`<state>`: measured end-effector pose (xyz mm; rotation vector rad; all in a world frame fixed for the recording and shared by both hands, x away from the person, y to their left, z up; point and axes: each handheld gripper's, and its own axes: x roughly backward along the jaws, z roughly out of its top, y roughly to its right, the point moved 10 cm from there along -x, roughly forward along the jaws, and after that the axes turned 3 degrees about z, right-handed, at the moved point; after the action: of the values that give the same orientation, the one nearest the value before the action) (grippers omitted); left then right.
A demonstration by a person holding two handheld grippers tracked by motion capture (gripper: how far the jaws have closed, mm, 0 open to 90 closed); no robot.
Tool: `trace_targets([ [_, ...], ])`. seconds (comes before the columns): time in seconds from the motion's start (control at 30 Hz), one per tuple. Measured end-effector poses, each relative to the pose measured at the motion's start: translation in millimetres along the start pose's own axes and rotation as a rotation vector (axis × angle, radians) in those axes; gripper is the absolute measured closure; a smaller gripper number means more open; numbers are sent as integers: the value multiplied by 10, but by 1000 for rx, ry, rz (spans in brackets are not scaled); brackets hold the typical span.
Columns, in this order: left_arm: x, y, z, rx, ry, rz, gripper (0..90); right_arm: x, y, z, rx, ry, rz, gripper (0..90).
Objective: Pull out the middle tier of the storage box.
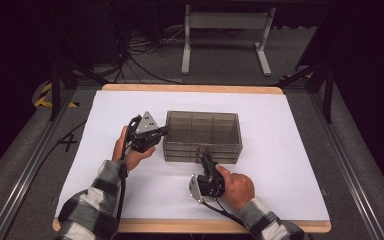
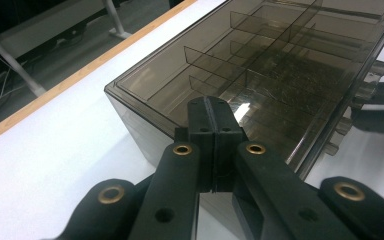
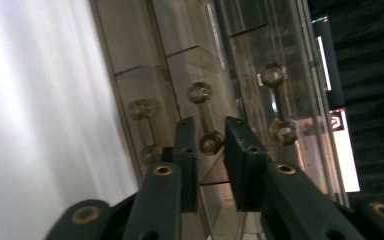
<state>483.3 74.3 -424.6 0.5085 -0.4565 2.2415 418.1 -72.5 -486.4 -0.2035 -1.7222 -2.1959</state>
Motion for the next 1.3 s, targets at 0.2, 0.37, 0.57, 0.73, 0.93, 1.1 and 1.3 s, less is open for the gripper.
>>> trace_targets([
  [0.2,-2,2,1,1,0,0,899,-18,-5,69,62,-4,-53,790],
  [0.37,4,2,-4,0,-1,3,899,-21,-9,80,92,-39,-85,803],
  [0.57,5,-1,-5,3,11,-2,899,-12,-7,78,87,-46,-84,806],
  [0.73,4,-1,-5,3,11,0,899,7,-13,76,90,-47,-75,807],
  [0.93,3,6,-4,8,12,0,899,47,-29,95,95,-43,-75,807],
  [1.1,2,4,-4,4,12,3,899,70,-44,103,93,-42,-69,807],
  [1.3,5,9,-6,-2,10,8,899,98,-56,111,96,-41,-65,806],
])
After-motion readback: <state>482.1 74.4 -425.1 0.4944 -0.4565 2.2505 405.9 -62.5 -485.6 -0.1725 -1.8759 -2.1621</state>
